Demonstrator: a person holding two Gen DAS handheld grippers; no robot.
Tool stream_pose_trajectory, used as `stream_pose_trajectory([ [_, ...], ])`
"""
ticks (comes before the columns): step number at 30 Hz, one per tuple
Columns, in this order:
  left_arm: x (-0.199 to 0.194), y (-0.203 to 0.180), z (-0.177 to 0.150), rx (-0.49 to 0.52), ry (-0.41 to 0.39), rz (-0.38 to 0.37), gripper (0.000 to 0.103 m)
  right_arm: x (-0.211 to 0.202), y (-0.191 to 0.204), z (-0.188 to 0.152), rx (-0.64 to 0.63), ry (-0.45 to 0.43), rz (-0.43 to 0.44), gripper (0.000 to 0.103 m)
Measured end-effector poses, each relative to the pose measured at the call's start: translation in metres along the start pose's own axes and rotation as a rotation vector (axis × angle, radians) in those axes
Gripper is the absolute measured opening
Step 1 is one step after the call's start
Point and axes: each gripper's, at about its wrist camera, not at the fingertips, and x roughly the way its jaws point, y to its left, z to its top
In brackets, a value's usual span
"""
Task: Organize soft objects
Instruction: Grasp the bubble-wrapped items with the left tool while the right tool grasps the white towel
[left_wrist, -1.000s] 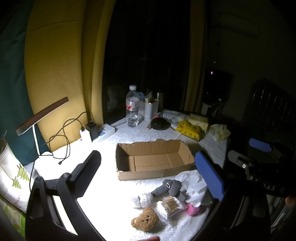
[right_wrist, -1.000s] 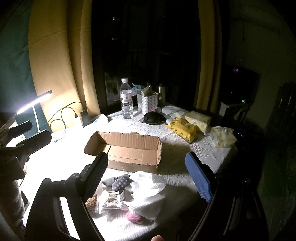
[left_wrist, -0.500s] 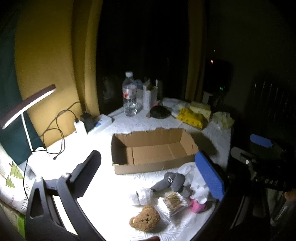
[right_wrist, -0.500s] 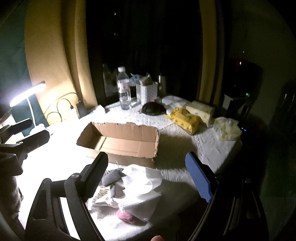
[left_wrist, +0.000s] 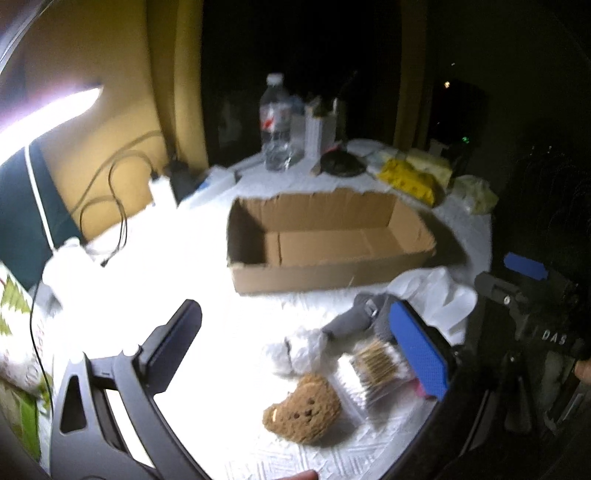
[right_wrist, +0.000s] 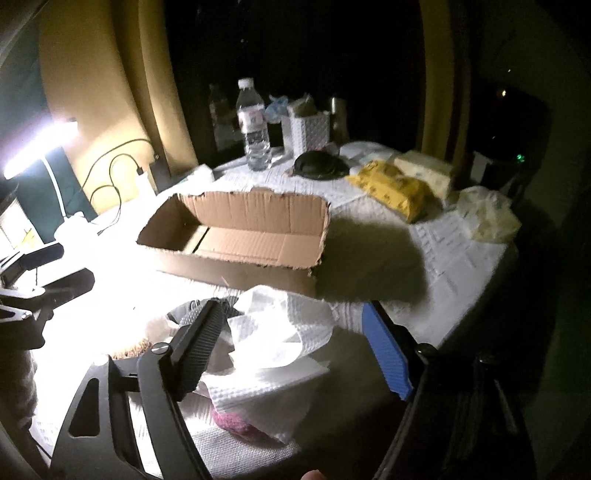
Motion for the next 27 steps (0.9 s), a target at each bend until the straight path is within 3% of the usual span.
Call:
stream_pose_trajectory([
  [7,0.035,0.009,-0.024,-0.012,0.111,0.042,0.102,0.029,-0.007,-0.009,0.004,0.047,0.035,0.066],
  [21,0.087,0.019,-0.035,-0.027,0.22,0.092,0.102,0.076,-0.018,-0.009,0.015,0.119,0.111,0.064],
  [23,0.09,0.019,-0.035,-0.028,0.225,0.084,0.101,0.08,-0.017,-0.009,0.018,0.123,0.125,0.058],
  [26,0.092,0.02,-0.035,-0.033,0.23,0.07,0.09,0.082,-0.016,-0.009,0.009,0.122,0.131,0.036],
  [27,0.094,0.02,-0.034,-0.033,0.232,0.063,0.086,0.082,-0.015,-0.009,0.003,0.118,0.135,0.024],
])
